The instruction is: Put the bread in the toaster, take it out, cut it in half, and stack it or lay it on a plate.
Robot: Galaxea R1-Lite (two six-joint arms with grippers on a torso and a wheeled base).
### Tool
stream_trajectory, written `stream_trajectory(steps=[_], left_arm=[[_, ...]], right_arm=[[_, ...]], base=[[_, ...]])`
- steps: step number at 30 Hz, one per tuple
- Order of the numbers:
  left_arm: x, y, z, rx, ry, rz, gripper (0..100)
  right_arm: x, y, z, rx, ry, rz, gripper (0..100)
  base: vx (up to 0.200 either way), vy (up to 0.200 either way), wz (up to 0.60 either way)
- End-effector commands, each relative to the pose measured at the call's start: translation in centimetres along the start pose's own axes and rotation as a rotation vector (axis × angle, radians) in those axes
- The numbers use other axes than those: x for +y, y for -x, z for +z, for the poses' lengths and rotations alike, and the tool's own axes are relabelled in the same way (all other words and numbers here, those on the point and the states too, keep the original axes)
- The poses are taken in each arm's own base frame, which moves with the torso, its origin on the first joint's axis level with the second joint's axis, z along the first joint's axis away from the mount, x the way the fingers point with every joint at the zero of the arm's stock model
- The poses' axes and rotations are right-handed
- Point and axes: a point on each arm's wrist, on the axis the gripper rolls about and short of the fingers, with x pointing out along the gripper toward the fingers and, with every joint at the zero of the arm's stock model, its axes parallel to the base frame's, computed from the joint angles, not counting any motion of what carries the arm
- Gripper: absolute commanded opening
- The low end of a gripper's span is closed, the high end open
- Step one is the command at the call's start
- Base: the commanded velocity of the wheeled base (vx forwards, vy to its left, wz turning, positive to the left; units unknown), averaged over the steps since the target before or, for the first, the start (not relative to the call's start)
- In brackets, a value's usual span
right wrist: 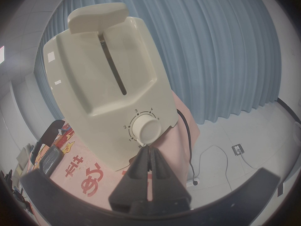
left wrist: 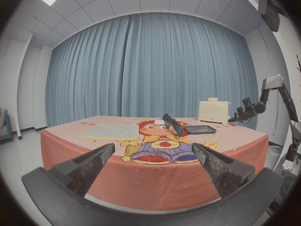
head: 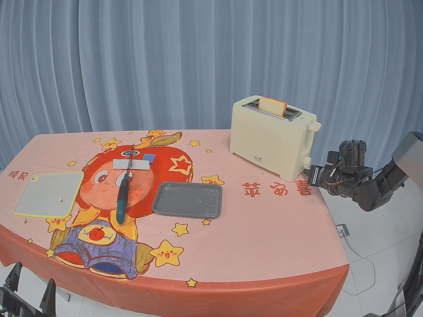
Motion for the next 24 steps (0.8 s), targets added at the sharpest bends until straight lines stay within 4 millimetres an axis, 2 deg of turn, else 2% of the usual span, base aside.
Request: stream_trajectory(steps=[1,21,24], left_arm=[[0.0,-0.13,-0.49,0.017,0.0,0.001,100],[0.0,-0.13,-0.49,0.017,0.0,0.001,100],[0.0,-0.13,-0.49,0.017,0.0,0.001,100]], right_arm=[[0.0,-0.11,-0.09,0.002,0.0,0.0,0],[0.72,0.81,0.43,-0.014,0.007,0.015,0],[0.33,0.51,0.11,-0.004,0.003,0.004,0]], base=[[0.0,0.0,0.0],[0.0,0.0,0.0],[0.0,0.0,0.0]])
